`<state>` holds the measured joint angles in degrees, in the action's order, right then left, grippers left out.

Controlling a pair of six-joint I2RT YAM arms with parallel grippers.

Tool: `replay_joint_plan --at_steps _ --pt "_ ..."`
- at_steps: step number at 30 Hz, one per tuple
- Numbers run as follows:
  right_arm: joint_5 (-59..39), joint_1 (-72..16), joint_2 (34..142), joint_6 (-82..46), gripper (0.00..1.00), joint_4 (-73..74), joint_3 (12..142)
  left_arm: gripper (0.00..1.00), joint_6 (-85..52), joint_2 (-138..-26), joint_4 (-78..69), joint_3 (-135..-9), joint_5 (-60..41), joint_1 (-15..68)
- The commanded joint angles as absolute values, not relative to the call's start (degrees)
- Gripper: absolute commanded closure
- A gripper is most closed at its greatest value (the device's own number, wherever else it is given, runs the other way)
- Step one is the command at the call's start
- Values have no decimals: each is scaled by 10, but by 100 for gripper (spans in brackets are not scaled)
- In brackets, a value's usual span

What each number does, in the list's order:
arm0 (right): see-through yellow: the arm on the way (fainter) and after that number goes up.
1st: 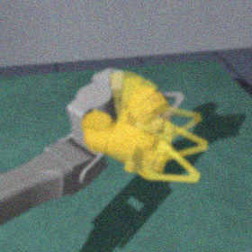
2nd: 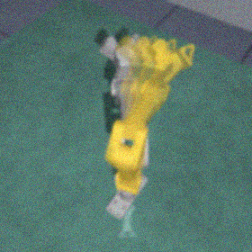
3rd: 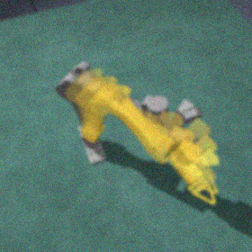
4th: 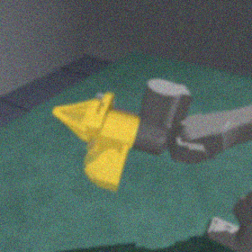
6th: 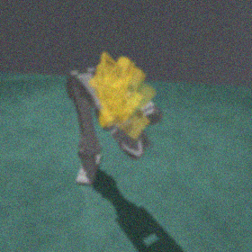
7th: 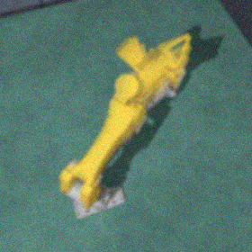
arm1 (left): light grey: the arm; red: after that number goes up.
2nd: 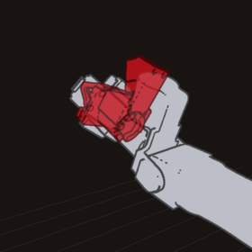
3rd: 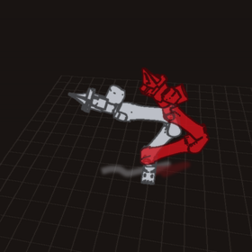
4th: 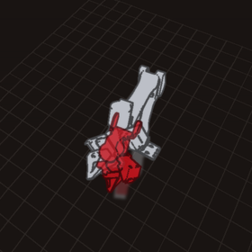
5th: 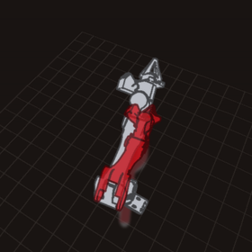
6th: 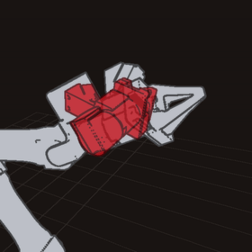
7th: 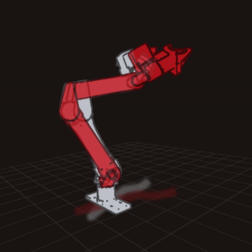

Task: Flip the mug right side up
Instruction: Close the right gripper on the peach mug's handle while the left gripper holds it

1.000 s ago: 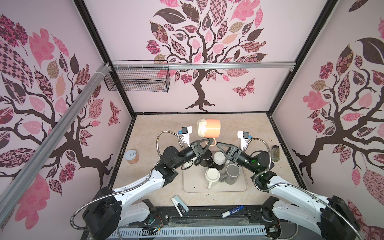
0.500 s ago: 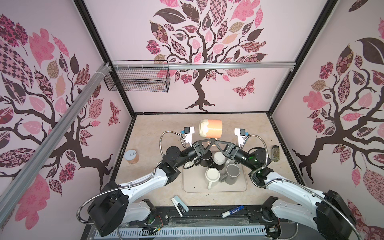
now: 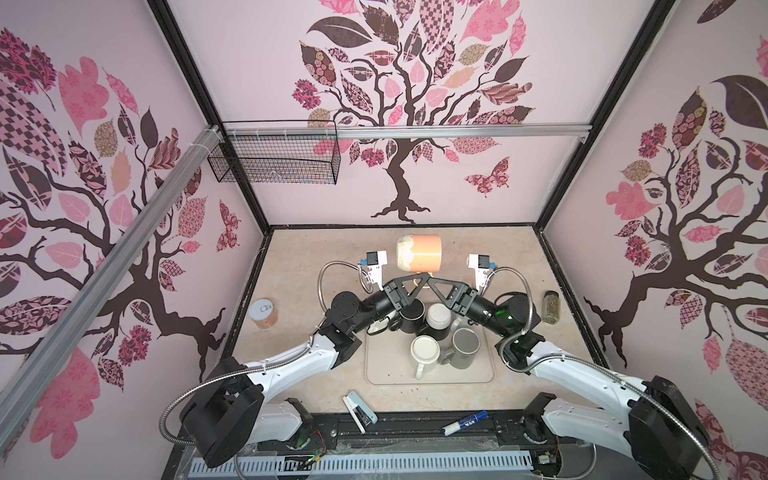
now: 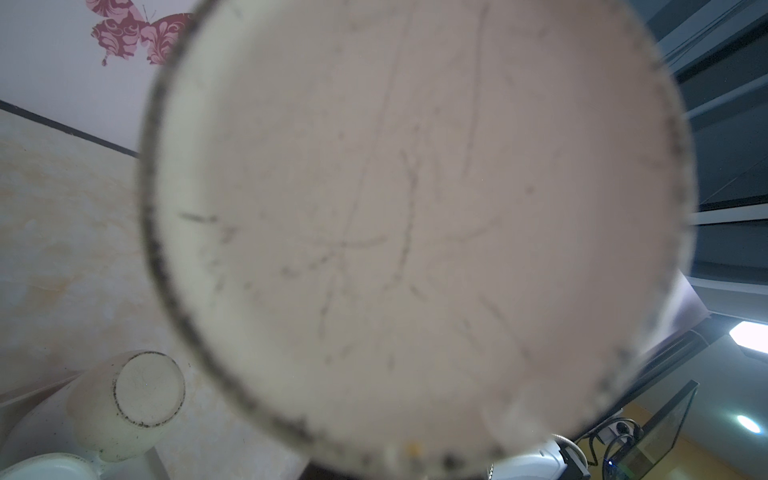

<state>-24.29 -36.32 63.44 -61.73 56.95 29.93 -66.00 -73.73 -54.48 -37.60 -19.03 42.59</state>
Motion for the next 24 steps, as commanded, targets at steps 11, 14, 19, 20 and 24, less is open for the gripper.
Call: replay_joint_plan --at_steps 11,14,19,20,24 --pt "-238 -362 628 -579 100 570 322 73 -639 -675 -528 -381 -183 397" --pt "-239 -362 628 -574 100 562 326 85 -635 -677 -522 -384 -183 398" --pt "-250 -361 634 -573 100 557 334 100 -642 -696 -537 -392 -199 398" --pt "-251 -362 636 -573 100 558 335 100 -644 -701 -543 -394 -203 398" --pt "-254 -362 641 -578 95 569 338 100 -657 -723 -575 -396 -217 397"
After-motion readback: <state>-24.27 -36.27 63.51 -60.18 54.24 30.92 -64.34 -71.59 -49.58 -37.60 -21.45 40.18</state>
